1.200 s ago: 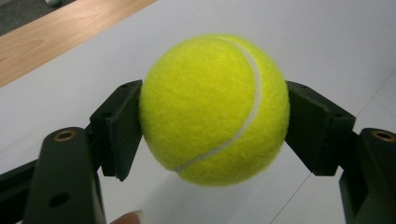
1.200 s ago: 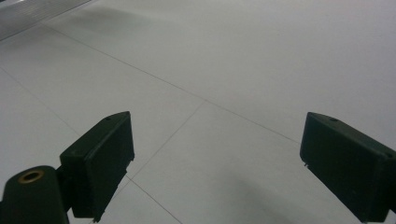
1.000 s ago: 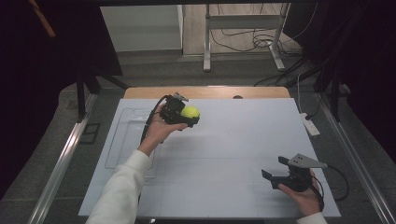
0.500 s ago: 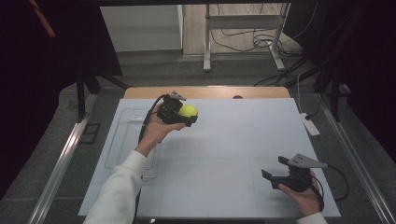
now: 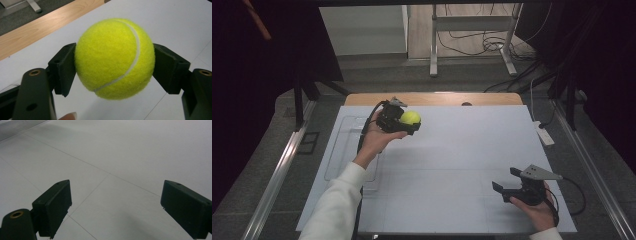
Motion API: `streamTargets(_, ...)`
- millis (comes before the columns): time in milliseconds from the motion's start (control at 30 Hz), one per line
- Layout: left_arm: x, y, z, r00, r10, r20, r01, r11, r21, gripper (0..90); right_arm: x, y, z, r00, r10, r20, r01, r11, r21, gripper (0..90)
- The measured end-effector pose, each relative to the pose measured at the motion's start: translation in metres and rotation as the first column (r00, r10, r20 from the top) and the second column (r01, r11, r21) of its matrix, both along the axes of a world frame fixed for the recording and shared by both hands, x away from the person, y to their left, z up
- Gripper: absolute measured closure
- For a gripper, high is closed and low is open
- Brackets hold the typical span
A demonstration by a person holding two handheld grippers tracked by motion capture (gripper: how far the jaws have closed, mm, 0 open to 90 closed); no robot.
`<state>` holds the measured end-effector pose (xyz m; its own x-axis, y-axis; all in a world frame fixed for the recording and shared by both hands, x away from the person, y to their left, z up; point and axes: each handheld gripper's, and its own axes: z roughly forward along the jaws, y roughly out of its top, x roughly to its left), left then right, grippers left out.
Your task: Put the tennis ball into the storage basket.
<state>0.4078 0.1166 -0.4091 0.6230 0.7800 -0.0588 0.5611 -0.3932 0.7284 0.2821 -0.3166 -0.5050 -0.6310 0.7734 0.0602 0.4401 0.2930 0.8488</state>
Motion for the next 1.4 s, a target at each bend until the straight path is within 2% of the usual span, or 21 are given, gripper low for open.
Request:
streamTargets(600,-0.007,0.015,0.001,0.9993,0.031,0.022,-0.03,0.9993,-0.022,26.8,0.0,0.0,0.0,1.0,0.0,-0.001,0.0,1.0,-0.002,9.8)
streamTargets(1400,-0.013,0.03,0.007,0.9961,0.071,0.052,-0.069,0.9971,-0.031,26.8,0.0,0.0,0.0,1.0,-0.003,-0.002,0.003,1.0,0.0,9.7)
